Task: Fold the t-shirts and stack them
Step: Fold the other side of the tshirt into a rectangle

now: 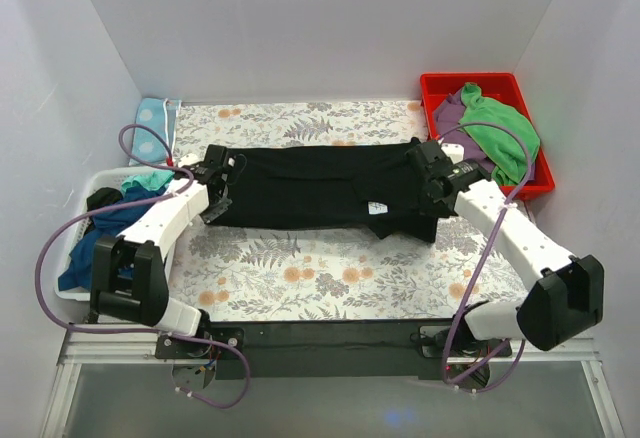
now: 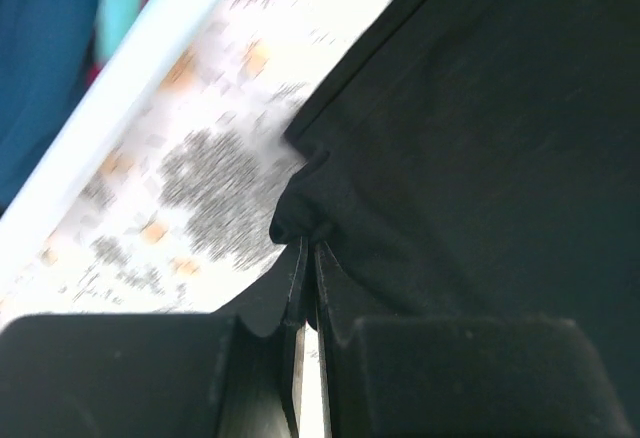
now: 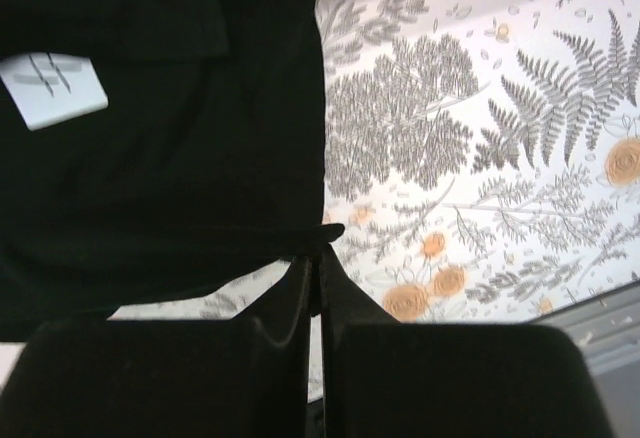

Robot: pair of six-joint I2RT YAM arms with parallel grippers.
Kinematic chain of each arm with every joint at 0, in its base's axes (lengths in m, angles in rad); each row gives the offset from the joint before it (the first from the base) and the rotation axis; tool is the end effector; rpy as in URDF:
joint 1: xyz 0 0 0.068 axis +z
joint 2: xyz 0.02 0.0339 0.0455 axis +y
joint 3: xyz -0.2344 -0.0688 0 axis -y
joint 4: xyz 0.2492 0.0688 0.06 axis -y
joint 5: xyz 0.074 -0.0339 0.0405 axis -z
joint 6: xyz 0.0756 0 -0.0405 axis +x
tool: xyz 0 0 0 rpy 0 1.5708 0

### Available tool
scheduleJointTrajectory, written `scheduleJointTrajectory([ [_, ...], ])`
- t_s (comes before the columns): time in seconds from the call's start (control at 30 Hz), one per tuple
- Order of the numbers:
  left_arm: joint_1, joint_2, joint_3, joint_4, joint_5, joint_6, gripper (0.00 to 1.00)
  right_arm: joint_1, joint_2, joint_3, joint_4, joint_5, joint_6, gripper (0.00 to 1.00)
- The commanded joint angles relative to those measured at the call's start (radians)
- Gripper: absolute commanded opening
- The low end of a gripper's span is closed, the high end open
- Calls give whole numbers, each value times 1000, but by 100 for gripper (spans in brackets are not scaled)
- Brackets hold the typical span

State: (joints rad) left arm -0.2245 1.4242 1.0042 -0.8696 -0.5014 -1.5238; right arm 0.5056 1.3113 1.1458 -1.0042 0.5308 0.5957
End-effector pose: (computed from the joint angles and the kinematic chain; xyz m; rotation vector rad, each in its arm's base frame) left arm 0.2778 -0.0262 0.1638 -1.6336 1.9961 0.1437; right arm 0.2546 0.0972 0.2300 0.2518 2.5035 -0.3147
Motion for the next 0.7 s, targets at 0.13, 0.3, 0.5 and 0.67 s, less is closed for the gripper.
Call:
scheduleJointTrajectory([
  [0.13, 45, 148, 166, 76, -85, 28, 0, -176, 106, 87, 228, -80, -201, 1],
  [0.3, 73, 244, 218, 121, -98, 73, 0, -231, 236, 179, 298, -143, -258, 1],
  [0.5, 105, 363, 312, 130, -106, 82, 0, -237, 422, 313, 319, -209, -286, 1],
  [0.67, 113, 439, 382, 139, -92, 99, 0, -237, 496, 362, 320, -210, -306, 1],
])
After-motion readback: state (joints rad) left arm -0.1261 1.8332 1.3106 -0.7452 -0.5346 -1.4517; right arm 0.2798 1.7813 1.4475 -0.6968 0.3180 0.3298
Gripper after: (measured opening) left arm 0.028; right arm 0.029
